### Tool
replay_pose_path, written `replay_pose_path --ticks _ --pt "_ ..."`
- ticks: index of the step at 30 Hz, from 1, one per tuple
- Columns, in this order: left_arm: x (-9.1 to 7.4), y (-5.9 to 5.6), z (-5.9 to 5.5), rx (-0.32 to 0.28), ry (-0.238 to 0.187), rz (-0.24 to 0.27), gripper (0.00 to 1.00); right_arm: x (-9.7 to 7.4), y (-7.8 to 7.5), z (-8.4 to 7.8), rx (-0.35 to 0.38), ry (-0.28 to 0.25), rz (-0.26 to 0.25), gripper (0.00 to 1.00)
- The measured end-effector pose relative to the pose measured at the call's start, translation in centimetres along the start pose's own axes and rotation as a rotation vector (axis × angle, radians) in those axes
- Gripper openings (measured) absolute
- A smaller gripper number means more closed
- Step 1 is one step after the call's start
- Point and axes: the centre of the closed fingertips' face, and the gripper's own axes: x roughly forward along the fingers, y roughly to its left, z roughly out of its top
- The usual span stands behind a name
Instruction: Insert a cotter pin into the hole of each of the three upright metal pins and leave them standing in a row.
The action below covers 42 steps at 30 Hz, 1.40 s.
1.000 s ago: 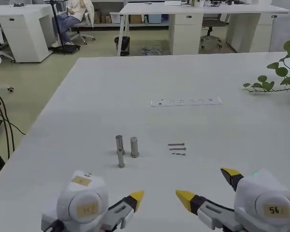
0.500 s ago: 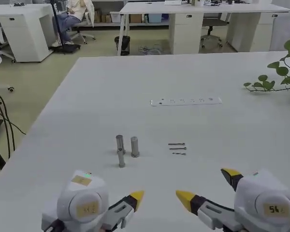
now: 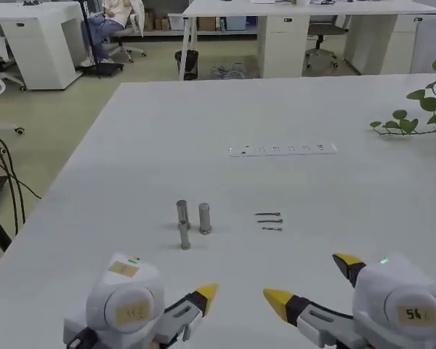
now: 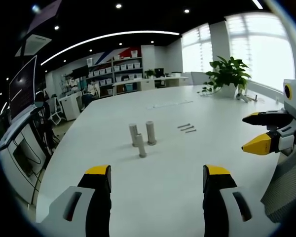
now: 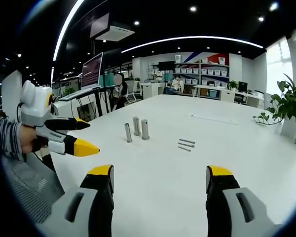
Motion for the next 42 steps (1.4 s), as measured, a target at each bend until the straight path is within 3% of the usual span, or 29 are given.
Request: replay_pose_path --ticks 10,16,21,29,33,42 --pt "0.0 0.0 0.0 -0.013 0.008 -0.008 0.71 -0.3 -0.8 0.6 0.016 -0.013 -0.017 0.74" --pt "0.1 -0.2 -0.4 -0.007 0.039 -0.027 0.66 -0.5 -0.8 0.7 0.021 -0.002 -0.008 0.74" --pt "0.5 0.0 0.2 -0.015 0.034 -0.050 0.62 -0.7 -0.7 1.4 0.014 0.000 0.002 0.73" --pt "2.5 0.7 1.7 0.024 0.020 -0.085 0.50 -0.6 -1.1 3.1 0.014 -0.014 0.020 0.70" --pt "4.3 1.2 2.3 0.033 0.009 -0.105 0.47 -0.3 -1.2 3.5 0.012 -0.013 0.034 0.69" --pt "7.5 2.7 2.2 0.043 0.019 -0.113 0.39 1.0 -1.3 3.2 0.017 0.004 0.058 0.67"
